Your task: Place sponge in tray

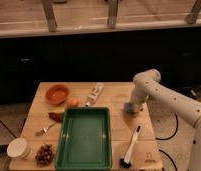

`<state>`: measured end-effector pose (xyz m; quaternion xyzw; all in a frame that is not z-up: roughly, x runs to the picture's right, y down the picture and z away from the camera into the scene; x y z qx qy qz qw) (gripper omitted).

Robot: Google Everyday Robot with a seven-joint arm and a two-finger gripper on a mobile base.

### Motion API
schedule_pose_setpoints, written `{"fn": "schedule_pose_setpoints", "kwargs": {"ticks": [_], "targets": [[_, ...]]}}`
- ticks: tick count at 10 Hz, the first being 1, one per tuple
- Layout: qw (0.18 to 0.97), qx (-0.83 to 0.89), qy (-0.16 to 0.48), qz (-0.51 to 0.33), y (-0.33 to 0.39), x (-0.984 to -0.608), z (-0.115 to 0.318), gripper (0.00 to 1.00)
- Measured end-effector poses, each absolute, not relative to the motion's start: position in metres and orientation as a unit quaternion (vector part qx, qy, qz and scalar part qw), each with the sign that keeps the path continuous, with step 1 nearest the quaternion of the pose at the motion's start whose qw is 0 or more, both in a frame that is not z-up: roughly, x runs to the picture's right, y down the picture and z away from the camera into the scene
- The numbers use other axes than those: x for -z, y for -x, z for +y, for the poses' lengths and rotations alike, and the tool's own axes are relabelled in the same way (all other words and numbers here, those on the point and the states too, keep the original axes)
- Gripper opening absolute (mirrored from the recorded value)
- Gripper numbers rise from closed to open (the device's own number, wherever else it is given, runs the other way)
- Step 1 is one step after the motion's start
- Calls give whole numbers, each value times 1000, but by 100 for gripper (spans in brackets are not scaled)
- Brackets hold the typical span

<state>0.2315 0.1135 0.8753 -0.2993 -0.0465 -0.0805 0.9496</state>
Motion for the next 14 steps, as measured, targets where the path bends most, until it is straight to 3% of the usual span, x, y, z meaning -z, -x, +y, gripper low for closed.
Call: {"fn": "schedule_pose_setpoints", "kwargs": {"ticks": [4,14], "targets": [[953,85,290,-35,-226,-846,90,3],[950,125,285,-15,-200,-803,88,3]]}}
